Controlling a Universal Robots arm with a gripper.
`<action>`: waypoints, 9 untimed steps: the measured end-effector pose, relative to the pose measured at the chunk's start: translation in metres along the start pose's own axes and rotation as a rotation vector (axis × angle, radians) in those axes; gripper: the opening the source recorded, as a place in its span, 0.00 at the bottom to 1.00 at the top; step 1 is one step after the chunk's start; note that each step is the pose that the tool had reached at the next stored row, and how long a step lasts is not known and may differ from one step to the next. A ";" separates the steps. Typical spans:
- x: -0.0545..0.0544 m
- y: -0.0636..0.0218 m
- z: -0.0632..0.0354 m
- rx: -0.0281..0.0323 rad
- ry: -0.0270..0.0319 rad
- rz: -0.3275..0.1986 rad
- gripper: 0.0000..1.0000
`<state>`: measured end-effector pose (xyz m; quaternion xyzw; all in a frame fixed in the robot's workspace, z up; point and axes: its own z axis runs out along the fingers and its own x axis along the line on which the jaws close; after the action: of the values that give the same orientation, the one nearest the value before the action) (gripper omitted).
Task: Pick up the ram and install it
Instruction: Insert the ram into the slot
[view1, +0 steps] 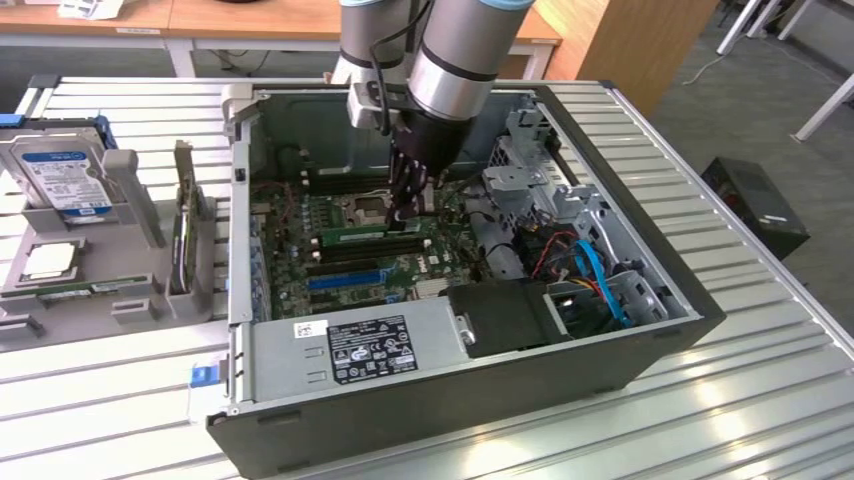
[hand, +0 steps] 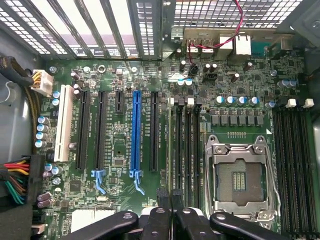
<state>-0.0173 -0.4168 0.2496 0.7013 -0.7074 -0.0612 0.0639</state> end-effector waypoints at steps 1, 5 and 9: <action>0.000 0.0000 0.0000 0.0000 0.0001 0.000 0.12; -0.004 0.0000 0.0002 0.0000 0.0000 0.000 0.12; -0.004 -0.0003 0.0020 0.0000 0.0004 0.000 0.12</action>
<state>-0.0173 -0.4126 0.2475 0.7013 -0.7073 -0.0610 0.0640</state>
